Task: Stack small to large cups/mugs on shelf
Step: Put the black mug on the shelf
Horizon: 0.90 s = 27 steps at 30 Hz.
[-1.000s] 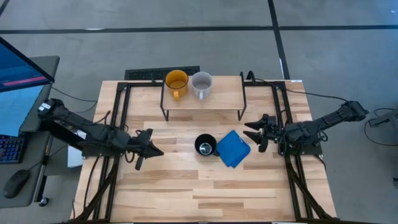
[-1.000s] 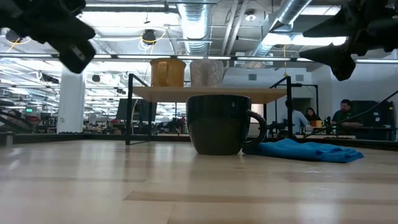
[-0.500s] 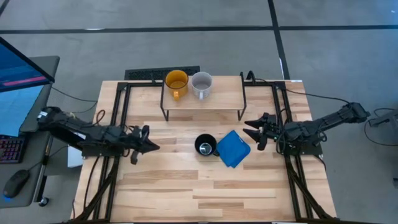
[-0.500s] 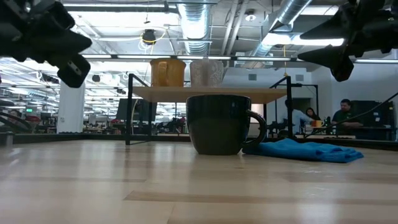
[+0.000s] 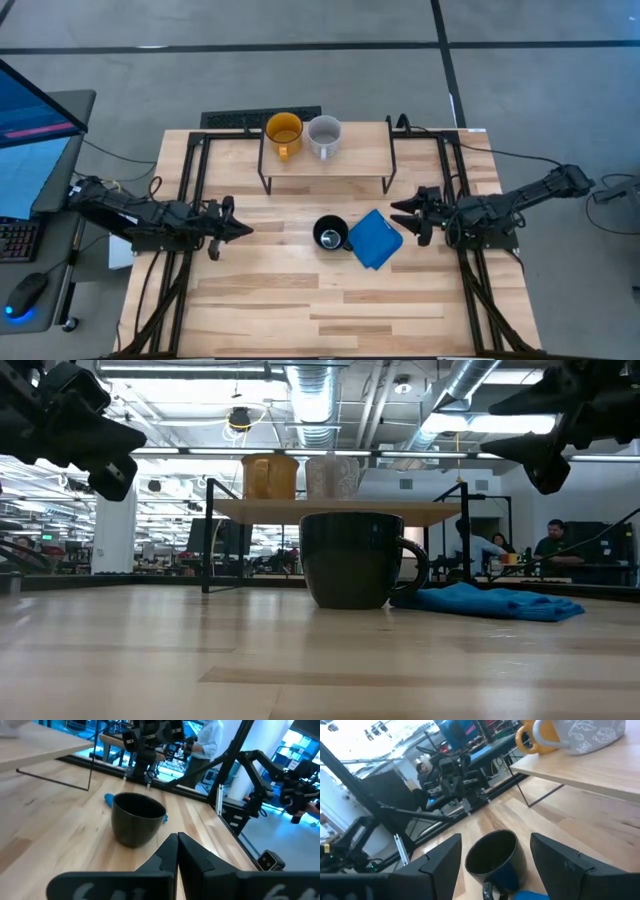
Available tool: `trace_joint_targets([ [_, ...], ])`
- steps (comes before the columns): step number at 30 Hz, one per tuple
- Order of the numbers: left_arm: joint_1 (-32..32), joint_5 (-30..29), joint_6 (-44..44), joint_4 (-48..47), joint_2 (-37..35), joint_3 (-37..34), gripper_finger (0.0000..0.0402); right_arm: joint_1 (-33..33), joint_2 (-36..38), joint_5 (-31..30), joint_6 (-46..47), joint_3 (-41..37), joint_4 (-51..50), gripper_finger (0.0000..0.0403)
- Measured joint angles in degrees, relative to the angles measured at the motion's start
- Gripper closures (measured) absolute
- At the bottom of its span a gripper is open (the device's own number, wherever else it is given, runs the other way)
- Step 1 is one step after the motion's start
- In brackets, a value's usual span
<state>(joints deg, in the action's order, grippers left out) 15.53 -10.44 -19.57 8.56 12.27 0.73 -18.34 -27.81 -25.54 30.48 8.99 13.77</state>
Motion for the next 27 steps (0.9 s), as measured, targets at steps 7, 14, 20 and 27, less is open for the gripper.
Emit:
trace_joint_targets([
  [7, 0.00, -0.02, -1.05, -0.09, 0.04, 0.00, 0.0401, 0.08, 0.02, -0.08, 2.54, 0.00, 0.57, 0.0143],
  [14, 0.00, 0.07, -2.06, -0.11, 0.04, 0.00, 0.0401, 0.08, 0.02, -0.05, 2.60, 0.00, 3.09, 0.0143],
  [20, 0.00, 0.07, -2.08, -0.11, 0.06, 0.00, 0.0401, -0.36, -0.36, 0.17, 3.01, 0.00, 3.79, 0.0143],
  [27, 0.00, 0.07, -2.15, -0.13, 0.06, 0.00, 0.0401, -2.99, -4.69, 4.56, -11.86, 1.31, 8.05, 0.0143],
])
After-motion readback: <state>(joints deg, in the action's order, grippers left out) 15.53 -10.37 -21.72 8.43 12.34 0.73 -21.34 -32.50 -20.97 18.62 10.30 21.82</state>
